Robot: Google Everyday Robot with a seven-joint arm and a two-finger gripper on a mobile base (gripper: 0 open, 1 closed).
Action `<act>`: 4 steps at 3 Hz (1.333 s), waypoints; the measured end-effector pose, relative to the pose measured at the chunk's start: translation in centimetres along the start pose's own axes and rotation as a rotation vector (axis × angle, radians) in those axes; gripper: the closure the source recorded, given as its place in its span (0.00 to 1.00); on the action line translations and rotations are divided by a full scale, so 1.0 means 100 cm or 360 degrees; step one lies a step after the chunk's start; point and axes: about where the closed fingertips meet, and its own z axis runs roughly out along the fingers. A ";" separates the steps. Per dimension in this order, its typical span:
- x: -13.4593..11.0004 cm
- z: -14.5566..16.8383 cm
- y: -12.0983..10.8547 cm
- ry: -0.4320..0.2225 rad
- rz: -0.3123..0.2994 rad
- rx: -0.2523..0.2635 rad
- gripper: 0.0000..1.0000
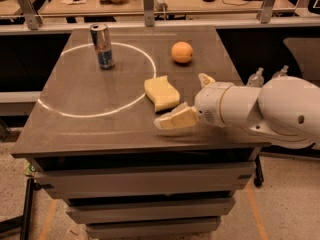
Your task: Move sponge near orange
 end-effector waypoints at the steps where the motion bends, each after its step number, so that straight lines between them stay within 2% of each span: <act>1: -0.005 0.017 0.001 -0.0026 0.0000 -0.0019 0.00; 2: -0.007 0.030 0.005 -0.0035 0.0003 -0.0070 0.00; 3: -0.007 0.037 0.011 -0.0026 0.0010 -0.0108 0.17; 4: -0.006 0.036 0.013 -0.0023 0.0028 -0.0117 0.41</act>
Offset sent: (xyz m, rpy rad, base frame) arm 0.0247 0.0373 -0.0164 0.0449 0.0265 0.0752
